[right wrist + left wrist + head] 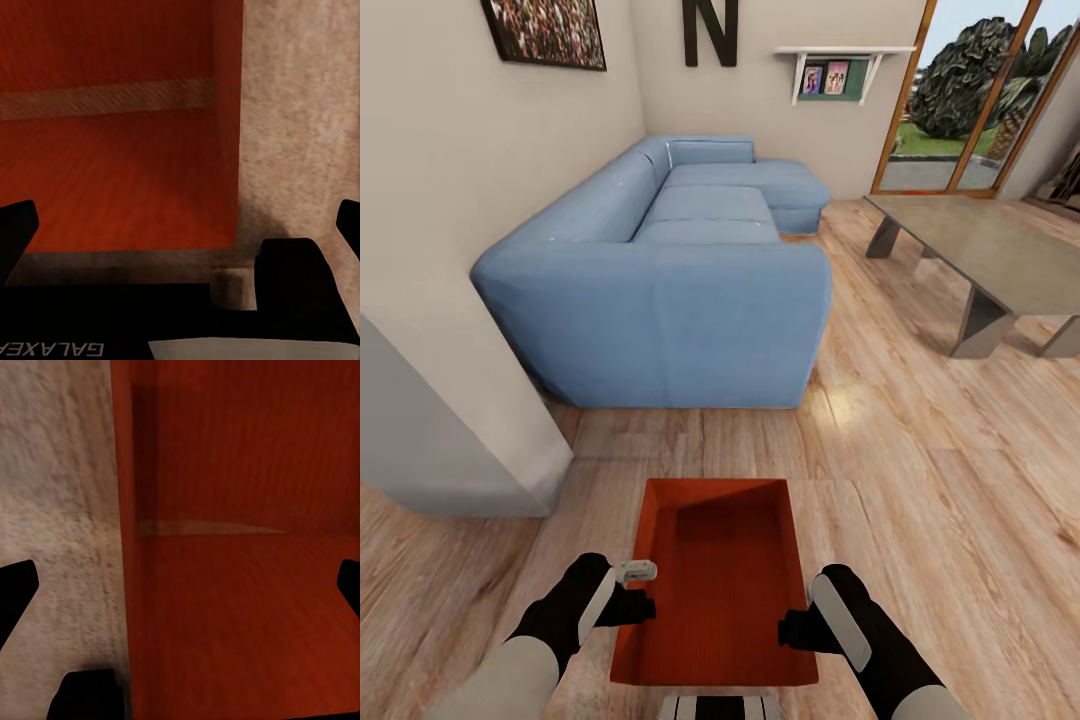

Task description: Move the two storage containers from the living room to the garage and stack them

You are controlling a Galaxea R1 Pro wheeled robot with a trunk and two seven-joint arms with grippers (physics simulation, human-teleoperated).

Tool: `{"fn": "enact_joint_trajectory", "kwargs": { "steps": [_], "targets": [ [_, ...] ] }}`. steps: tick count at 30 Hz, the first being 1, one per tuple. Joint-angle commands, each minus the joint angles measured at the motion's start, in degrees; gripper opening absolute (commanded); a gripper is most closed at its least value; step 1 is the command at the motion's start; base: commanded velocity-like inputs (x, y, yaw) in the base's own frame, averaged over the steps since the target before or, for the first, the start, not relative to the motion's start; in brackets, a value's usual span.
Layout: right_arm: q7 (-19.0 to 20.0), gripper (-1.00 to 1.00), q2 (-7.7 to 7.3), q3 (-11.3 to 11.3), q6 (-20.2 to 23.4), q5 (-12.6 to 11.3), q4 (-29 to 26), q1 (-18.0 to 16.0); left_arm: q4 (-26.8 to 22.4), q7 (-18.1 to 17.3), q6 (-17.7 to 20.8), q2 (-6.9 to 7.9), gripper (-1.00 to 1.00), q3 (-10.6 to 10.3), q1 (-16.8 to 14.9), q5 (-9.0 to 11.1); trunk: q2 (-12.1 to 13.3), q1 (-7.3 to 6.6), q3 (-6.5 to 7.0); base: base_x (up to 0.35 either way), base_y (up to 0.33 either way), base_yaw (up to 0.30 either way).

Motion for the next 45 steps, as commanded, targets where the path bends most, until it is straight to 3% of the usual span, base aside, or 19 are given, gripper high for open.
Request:
{"fn": "enact_joint_trajectory", "kwargs": {
  "steps": [1,8,14,32,37,45],
  "targets": [
    [-0.60,1.00,-0.02,0.10,0.09,-0.58,-0.06,-0.03,-0.07,0.19,0.25,0.01,1.00,-0.07,-0.01,0.45,-0.02,-0.01,-0.04,0.000,0.000,0.000],
    [-0.64,1.00,-0.03,-0.05,0.09,-0.56,-0.08,-0.03,-0.07,0.19,0.25,0.01,1.00,-0.07,-0.01,0.45,-0.02,-0.01,-0.04,0.000,0.000,0.000],
    [-0.76,1.00,-0.18,-0.25,0.09,-0.51,-0.10,-0.03,-0.07,0.20,0.25,0.01,1.00,-0.07,-0.02,0.45,-2.42,1.31,-1.12,0.000,0.000,0.000],
    [-0.78,1.00,-0.10,-0.27,0.09,-0.49,-0.10,-0.03,-0.07,0.20,0.25,0.01,1.00,-0.07,-0.04,0.45,-2.42,1.31,-1.12,0.000,0.000,0.000],
    [-0.78,1.00,-0.14,-0.27,0.09,-0.49,-0.10,-0.03,-0.07,0.20,0.25,0.02,1.00,-0.07,-0.01,0.45,-4.43,2.41,-2.02,0.000,0.000,0.000],
    [-0.91,1.00,-0.50,-0.38,0.06,-0.43,-0.22,-0.03,-0.07,0.20,0.25,0.01,1.00,-0.07,-0.01,0.51,-4.43,2.41,-2.02,0.000,0.000,0.000]
  ]
}}
